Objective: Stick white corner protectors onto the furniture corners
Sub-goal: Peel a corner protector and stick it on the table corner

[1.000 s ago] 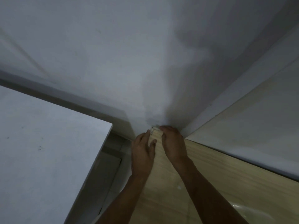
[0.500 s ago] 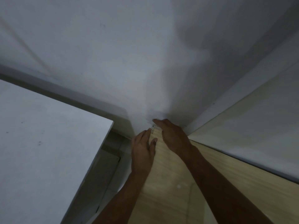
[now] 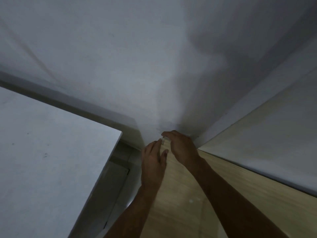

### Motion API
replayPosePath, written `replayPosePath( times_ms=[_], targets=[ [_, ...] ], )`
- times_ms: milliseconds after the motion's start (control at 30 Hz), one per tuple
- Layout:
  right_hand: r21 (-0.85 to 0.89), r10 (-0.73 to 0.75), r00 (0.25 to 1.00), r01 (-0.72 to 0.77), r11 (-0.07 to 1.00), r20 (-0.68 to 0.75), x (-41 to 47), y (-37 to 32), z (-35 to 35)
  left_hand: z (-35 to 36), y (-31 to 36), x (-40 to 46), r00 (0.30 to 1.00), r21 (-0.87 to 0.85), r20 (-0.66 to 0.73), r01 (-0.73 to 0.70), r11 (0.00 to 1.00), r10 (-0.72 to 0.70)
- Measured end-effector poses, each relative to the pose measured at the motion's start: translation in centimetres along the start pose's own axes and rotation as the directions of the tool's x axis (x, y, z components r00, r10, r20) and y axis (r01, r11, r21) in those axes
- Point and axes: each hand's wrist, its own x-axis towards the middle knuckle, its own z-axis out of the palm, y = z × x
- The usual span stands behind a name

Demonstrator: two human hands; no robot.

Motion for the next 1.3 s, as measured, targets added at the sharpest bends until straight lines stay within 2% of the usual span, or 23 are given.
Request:
replayPosePath(
  times_ms=[133,233,467,667,867,1067,1300],
  targets=[
    [0.049,-0.037,0.999,0.035,0.998,0.030,-0.8,0.4,-0.6,-0.2,0.2,-0.1,1.000,0.005,-0.016,0.001,1.000,-0.001],
    [0.056,0.022,0.999,-0.025,0.998,0.048,-1.6,0.9,-0.6,-0.5,0.4,-0.3,0.999,0.057,-0.033,-0.030,0.998,0.032],
    [0.084,0.053,0.998,-0.051,0.995,-0.020,-2.2,0.6,-0.2,-0.5,0.5,-0.4,0.999,0.069,-0.013,-0.042,0.997,0.043],
    [0.006,0.049,0.998,-0.048,0.999,-0.032,-2.6,0.4,0.3,-0.6,1.0,-0.7,0.999,0.047,-0.009,-0.036,0.998,0.037],
    [-0.091,-0.002,1.000,0.000,0.996,-0.017,-3.1,1.0,0.5,-0.8,1.7,-0.9,0.995,0.256,0.030,-0.099,0.962,0.095],
    [-0.104,-0.033,0.999,0.036,0.994,0.027,-3.4,1.6,0.4,-1.2,2.1,-1.0,0.996,0.277,0.044,-0.085,0.957,0.075],
    [-0.353,0.021,1.000,-0.013,0.936,0.019,-3.5,0.4,0.5,-1.2,2.0,-1.6,0.996,0.410,0.087,-0.070,0.910,0.038]
  ],
)
